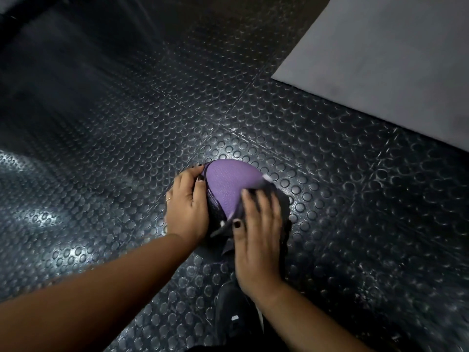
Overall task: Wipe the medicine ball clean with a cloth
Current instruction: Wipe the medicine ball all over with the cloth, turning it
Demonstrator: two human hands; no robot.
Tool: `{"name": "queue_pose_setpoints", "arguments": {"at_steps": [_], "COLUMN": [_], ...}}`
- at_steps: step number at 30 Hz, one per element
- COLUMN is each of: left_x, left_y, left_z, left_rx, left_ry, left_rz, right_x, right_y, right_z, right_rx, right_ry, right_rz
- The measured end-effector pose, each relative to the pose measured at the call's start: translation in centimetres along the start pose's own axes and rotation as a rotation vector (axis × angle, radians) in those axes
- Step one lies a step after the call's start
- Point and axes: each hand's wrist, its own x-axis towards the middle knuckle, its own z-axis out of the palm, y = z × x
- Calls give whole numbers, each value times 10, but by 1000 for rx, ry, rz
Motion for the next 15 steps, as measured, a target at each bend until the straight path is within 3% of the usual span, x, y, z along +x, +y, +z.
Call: {"name": "queue_pose_setpoints", "arguments": {"at_steps": [6,12,15], "left_x": [4,5,11], "left_y": [-7,1,2], "left_z": [-5,-4,-4], "left_rx": [64,18,-27], "left_ry": [-91,-69,-54], "left_rz": [187,114,60], "right_x": [93,177,161], "right_y": [-35,-25,-26], "right_z": [6,18,16], "right_rx": [-355,-350,-336], "right_ry": [-278,-668,-581], "right_rz": [-282,98,51]}}
